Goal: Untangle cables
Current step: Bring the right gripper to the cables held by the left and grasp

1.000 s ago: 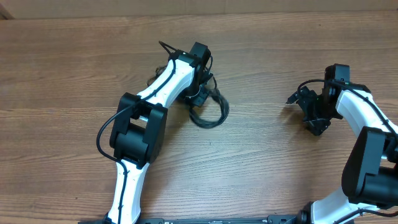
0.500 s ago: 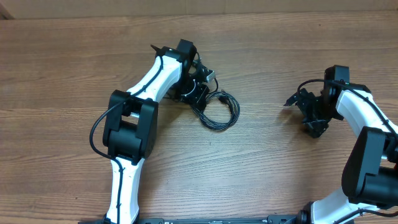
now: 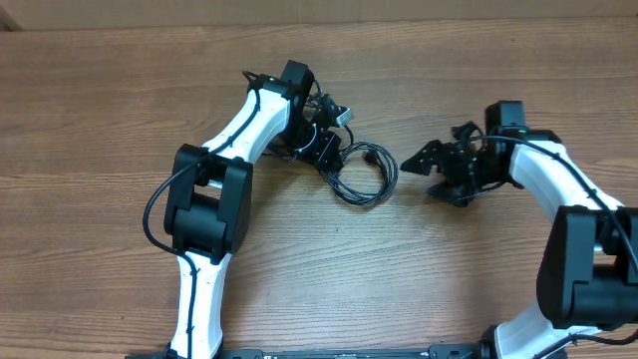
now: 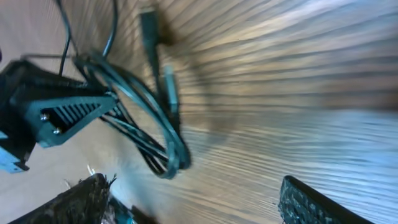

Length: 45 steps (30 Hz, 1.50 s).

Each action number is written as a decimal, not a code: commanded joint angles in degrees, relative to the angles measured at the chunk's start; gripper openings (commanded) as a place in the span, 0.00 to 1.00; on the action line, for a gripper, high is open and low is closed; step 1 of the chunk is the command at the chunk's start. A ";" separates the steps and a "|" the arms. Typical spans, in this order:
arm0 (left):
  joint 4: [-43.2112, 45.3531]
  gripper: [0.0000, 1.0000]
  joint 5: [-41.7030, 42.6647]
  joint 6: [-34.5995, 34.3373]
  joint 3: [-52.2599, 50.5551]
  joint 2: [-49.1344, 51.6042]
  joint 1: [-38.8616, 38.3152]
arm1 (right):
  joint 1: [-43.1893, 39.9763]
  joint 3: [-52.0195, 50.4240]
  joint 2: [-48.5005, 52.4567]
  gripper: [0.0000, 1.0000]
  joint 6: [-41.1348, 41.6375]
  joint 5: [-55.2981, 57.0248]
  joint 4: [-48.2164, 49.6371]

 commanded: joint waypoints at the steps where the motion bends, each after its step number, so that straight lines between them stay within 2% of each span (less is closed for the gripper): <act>1: -0.74 0.04 4.68 3.45 0.90 0.92 -0.35 | 2.08 0.85 -0.13 0.86 0.02 -2.10 1.70; 7: -2.60 0.04 11.02 7.56 0.90 0.92 -0.33 | 5.88 0.85 -0.13 0.81 2.40 -0.87 6.21; 12: -3.37 0.04 15.23 9.92 0.90 0.92 -0.28 | 8.72 0.85 -0.11 0.70 3.26 5.18 7.82; 14: -3.96 0.04 16.87 11.93 0.90 0.92 -0.28 | 9.90 0.85 -0.11 0.72 3.21 9.53 7.78; 18: -4.07 0.04 15.39 13.16 0.90 0.92 -0.28 | 10.82 0.85 -0.11 0.86 3.23 12.28 7.93; 26: -5.14 0.04 15.43 17.70 0.90 0.92 -0.28 | 10.82 0.61 -0.09 0.84 3.48 11.58 7.45; 28: -5.05 0.04 15.41 17.88 0.90 0.92 -0.28 | 10.82 0.61 -0.09 0.81 3.43 8.92 7.30; 32: -4.59 0.04 15.43 17.84 0.90 0.92 -0.28 | 10.82 0.61 -0.09 0.63 1.51 -2.14 7.32; 34: -4.39 0.04 15.45 17.84 0.90 0.92 -0.28 | 10.82 0.61 -0.09 0.60 -1.36 -7.82 7.30; 37: -4.24 0.04 15.47 17.79 0.90 0.92 -0.28 | 11.45 0.61 -0.09 0.61 -6.40 -16.02 6.91; 42: -3.89 0.04 15.34 17.79 0.90 0.92 -0.28 | 12.68 0.61 -0.09 0.69 -13.81 -23.47 4.57; 45: -3.15 0.04 15.23 17.42 0.90 0.92 -0.26 | 12.68 0.61 -0.09 0.70 -19.50 -28.26 2.86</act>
